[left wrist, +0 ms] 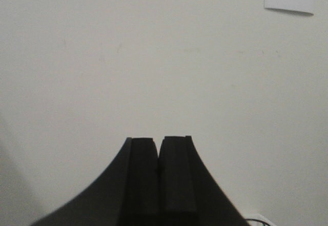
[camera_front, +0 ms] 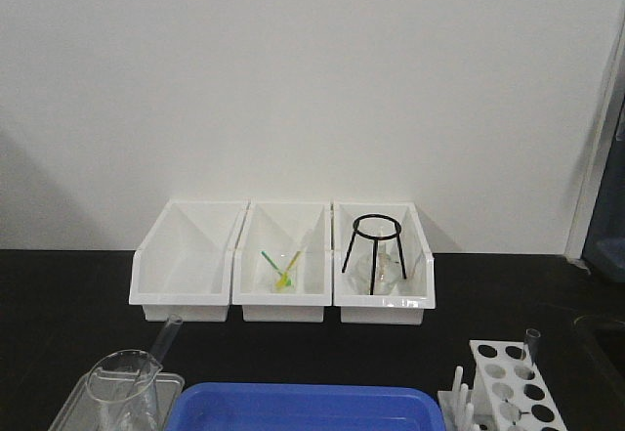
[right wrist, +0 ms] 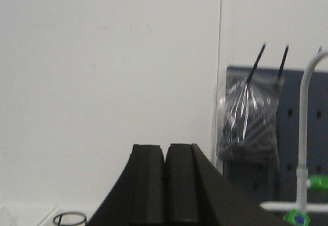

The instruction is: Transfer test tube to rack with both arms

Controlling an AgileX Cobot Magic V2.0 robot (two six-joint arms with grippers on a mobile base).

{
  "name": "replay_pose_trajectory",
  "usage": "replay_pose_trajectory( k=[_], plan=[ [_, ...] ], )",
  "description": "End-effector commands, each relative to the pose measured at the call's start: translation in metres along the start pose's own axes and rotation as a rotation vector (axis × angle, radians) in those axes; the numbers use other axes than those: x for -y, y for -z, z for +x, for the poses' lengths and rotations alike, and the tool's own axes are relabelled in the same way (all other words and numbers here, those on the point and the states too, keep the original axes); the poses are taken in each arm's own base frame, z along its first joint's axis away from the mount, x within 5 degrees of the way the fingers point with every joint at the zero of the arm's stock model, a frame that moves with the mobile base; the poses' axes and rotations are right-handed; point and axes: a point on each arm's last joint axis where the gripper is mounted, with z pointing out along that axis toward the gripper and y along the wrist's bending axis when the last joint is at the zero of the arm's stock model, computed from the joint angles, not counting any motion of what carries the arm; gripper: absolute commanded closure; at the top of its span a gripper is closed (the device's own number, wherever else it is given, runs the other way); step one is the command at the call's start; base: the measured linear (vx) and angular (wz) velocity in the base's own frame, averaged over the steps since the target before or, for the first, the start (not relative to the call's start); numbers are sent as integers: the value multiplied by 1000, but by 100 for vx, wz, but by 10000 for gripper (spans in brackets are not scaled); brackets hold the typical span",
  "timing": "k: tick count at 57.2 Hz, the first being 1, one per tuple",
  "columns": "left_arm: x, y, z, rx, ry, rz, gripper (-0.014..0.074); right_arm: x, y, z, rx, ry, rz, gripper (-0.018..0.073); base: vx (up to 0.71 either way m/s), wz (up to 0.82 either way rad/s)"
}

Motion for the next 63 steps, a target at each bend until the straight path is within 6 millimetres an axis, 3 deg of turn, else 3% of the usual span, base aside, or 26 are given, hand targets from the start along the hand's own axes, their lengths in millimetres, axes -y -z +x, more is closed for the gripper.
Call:
replay_pose_trajectory(
  k=[1,10,19,31,41,50,63],
  plan=[
    [3,-37,-34,36,-69,5,603,4,-33,-33,45,48,9,570,0,0],
    [3,-101,-33,-79,-87,0,603,5,-93,-38,-23,44,1,570,0,0],
    [2,-138,-13,-174,-77,-5,603,3,-122,-24,-91,41,-7,570,0,0],
    [1,-146,-8,-184,-80,-6,587,2,-129,-15,-127,41,-12,561,0,0],
    [1,-146,-8,-184,-80,-6,493,2,-129,-13,-145,41,-14,494,0,0],
    [1,-146,-7,-191,-81,-6,323,2,-129,-13,-149,41,-14,343,0,0],
    [1,-146,-7,-189,-83,-5,43,2,-129,-13,-152,41,-14,3,0,0]
  ],
)
